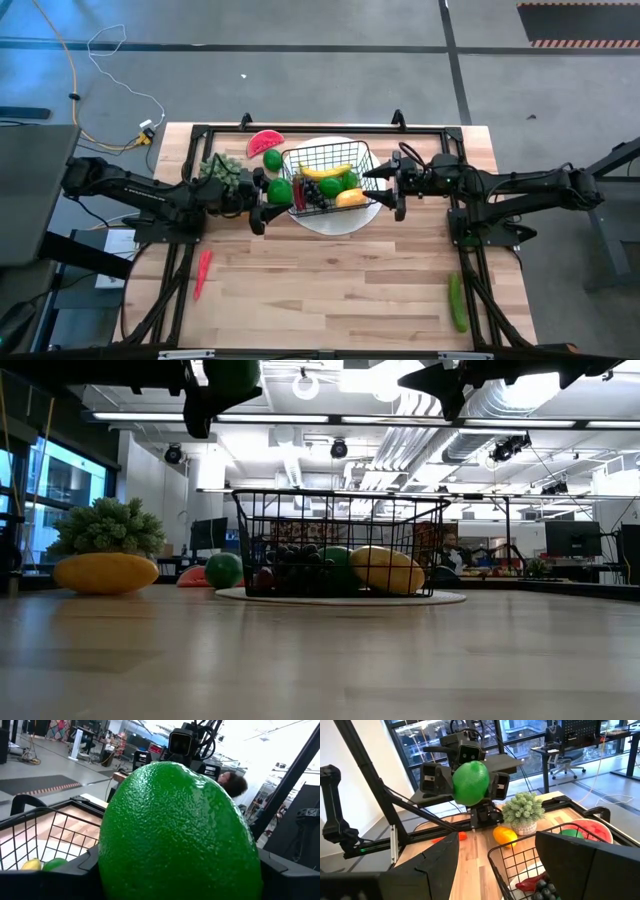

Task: Build produce basket
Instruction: Put the green lime into the black wire basket

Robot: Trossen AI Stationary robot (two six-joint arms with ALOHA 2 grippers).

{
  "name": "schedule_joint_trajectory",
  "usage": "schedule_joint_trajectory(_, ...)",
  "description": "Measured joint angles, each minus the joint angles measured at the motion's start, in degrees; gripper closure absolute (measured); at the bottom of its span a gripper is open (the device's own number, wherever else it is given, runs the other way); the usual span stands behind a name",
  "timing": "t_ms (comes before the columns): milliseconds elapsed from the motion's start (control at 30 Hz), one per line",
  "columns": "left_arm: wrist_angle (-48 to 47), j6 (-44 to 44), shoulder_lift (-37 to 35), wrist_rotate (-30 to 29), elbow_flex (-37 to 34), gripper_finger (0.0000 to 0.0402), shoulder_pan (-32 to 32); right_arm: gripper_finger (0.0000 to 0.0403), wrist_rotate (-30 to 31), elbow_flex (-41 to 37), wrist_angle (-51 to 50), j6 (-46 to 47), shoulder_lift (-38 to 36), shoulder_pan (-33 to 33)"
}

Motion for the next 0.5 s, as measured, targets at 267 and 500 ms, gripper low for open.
schedule_joint_trajectory(267, 0.00, 1.39, 0.00, 0.00, 0.00, 0.0121, 0.00, 0.0158, -1.90, 0.01, 0.95, 1.72, 0.00, 0.00)
schedule_joint_trajectory(500, -7.04, 1.79, 1.60, 0.03, 6.97, 0.0121, 1.27, 0.0158, -2.43, 0.02, 2.43, 2.78, 0.00, 0.00)
